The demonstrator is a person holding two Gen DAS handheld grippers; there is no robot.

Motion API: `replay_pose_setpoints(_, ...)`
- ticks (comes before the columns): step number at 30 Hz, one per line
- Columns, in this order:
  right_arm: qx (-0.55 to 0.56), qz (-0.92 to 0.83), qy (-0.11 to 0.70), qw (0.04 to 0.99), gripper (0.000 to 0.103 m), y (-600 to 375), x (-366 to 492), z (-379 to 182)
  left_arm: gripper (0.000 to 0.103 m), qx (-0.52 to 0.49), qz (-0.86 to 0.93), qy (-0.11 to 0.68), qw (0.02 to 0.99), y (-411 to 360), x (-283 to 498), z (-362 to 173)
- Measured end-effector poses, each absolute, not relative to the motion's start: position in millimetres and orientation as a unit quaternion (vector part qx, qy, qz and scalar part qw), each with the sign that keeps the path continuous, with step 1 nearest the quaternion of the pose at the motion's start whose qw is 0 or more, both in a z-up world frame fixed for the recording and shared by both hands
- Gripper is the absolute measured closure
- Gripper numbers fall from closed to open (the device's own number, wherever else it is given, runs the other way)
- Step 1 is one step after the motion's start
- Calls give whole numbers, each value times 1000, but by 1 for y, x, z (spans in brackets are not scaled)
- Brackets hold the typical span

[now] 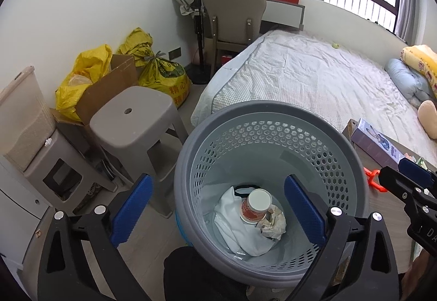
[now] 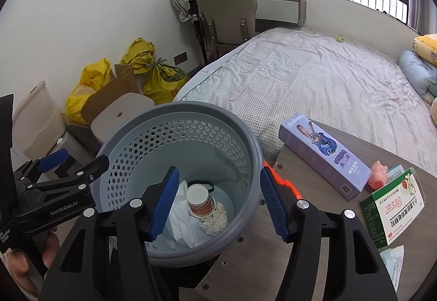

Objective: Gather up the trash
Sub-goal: 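Open both tools to drop the cloth and tissue into the basket, then move the right tool back to the table toward the plastic packet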

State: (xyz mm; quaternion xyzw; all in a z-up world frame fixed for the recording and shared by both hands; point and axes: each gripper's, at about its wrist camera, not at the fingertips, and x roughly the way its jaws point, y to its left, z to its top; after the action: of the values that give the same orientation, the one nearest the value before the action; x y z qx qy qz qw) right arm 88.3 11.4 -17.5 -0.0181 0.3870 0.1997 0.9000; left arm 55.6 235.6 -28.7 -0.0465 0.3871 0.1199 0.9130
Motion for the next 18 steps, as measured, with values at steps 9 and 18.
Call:
replay_pose_setpoints(9, -7, 191, 377, 906, 44, -7, 71, -8, 6, -50, 122, 385, 913, 224, 43, -21)
replay_pose_setpoints(18, 9, 173, 374, 911, 44, -39, 53, -8, 6, -42, 109, 383, 916, 202, 37, -14)
